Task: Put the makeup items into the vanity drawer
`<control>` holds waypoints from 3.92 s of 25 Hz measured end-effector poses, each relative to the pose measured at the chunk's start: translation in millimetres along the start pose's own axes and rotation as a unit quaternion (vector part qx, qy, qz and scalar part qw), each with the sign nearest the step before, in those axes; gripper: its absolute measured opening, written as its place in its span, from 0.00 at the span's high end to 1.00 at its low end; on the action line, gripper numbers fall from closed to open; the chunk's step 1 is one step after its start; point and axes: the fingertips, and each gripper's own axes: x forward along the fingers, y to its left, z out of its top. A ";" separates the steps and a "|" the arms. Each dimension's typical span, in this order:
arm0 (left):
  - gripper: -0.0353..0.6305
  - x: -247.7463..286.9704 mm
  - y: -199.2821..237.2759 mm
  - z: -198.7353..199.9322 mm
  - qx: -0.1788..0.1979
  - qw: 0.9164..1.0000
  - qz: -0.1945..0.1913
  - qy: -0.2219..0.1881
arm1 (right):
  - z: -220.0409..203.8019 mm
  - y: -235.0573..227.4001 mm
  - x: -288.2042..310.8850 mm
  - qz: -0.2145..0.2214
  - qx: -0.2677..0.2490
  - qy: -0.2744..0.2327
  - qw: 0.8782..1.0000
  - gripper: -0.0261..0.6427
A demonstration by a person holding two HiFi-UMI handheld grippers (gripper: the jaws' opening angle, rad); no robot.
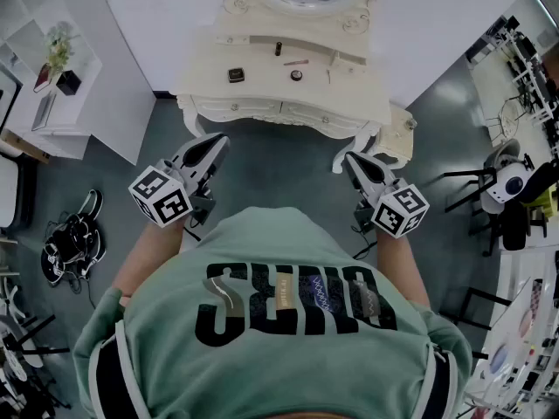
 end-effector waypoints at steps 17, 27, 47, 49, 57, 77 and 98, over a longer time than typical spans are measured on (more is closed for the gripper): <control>0.94 34.4 -9.5 -7.6 0.002 1.000 0.003 0.000 | 3.0 -36.3 -13.7 0.003 0.016 0.002 1.000 0.95; 0.94 89.8 -43.5 -22.8 0.006 1.000 -0.004 0.000 | 10.1 -82.2 -61.6 0.009 0.017 -0.015 1.000 0.95; 0.94 172.9 115.3 10.3 -0.015 0.998 -0.055 0.024 | 36.0 -149.4 92.9 -0.024 0.007 -0.008 1.000 0.95; 0.94 182.6 143.4 33.1 -0.008 0.997 -0.069 0.028 | 52.1 -153.0 126.1 -0.029 0.004 -0.009 1.000 0.95; 0.94 211.2 249.3 82.0 -0.006 0.995 -0.091 0.049 | 83.7 -175.0 237.9 -0.048 0.010 -0.009 0.999 0.95; 0.94 329.7 277.8 63.6 -0.015 1.000 0.019 0.015 | 96.7 -334.8 277.5 0.056 0.015 0.024 0.998 0.95; 0.94 413.9 293.6 49.1 -0.018 1.000 0.000 0.025 | 112.6 -404.1 282.3 0.062 -0.016 0.066 0.996 0.94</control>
